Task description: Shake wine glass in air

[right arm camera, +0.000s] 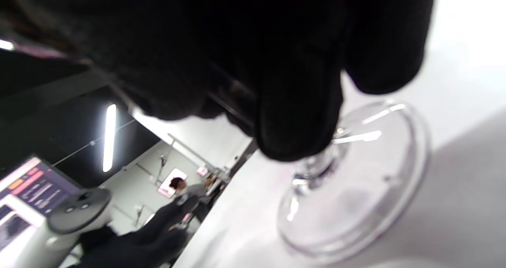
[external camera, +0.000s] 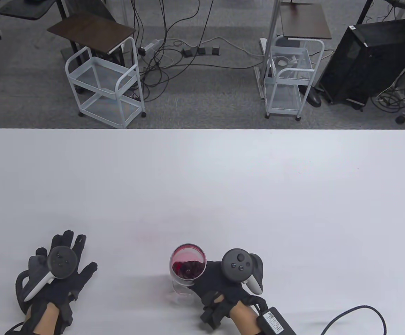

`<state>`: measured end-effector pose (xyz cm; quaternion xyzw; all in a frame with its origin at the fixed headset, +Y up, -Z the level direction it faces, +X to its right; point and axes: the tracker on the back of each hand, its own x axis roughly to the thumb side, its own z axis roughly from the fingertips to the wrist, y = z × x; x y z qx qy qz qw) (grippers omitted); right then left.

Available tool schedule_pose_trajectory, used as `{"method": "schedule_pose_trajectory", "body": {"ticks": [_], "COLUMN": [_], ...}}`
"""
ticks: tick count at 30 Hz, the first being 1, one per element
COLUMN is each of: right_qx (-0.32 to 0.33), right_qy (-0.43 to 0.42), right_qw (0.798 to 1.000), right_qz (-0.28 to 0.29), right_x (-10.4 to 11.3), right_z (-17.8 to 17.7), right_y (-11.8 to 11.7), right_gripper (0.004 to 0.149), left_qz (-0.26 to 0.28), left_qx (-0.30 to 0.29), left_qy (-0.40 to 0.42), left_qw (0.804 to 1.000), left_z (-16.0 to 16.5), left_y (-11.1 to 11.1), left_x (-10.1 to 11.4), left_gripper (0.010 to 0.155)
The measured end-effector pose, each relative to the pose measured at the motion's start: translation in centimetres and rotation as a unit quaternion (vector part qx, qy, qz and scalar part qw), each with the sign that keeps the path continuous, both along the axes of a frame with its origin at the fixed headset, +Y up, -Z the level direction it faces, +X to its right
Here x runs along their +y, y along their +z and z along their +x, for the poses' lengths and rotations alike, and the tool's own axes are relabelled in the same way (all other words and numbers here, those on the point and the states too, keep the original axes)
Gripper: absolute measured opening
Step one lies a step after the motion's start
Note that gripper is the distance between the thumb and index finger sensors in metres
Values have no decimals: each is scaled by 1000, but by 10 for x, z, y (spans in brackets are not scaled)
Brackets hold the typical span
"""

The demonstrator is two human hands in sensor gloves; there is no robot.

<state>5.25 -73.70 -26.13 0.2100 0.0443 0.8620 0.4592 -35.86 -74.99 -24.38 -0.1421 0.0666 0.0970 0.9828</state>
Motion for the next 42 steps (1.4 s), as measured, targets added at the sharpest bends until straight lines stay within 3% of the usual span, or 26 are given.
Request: {"method": "schedule_pose_trajectory", "body": {"ticks": [4,8,11,15,19,22,26,29,33,36,40,42], "right_qx": [40,1,33,5,35,7,39,8,42,10,41,13], "right_qy": [-9,4,-1,14,-2,13,-1,7,6,17,1,8], "right_qw": [999,1000,999,1000,999,1000,999,1000,999,1000,999,1000], "right_qz": [-24,0,-21,3,-16,6,-14,7,-11,10,-16,4], "right_x": [-4,0,-4,1,-2,1,-2,2,-2,2,-2,2], "right_z": [-4,0,-3,-1,-5,-2,-5,-1,-5,-1,-5,-2], "right_y": [3,0,3,1,4,3,5,3,6,4,5,3], "right_gripper": [42,42,42,42,42,42,42,42,42,42,42,42], "left_qz": [2,3,3,2,2,3,-2,0,0,0,-2,-2], "left_qx": [-1,0,0,0,0,1,1,2,1,1,1,2], "left_qy": [2,3,2,3,3,4,1,3,2,5,4,4], "left_qw": [1000,1000,1000,1000,1000,1000,1000,1000,1000,1000,1000,1000], "left_z": [0,0,0,0,0,0,0,0,0,0,0,0], "left_y": [0,0,0,1,0,1,0,1,0,1,0,0], "left_x": [1,1,1,1,0,1,0,0,0,0,-1,0], "left_gripper": [84,84,84,84,84,84,84,84,84,84,84,84]}}
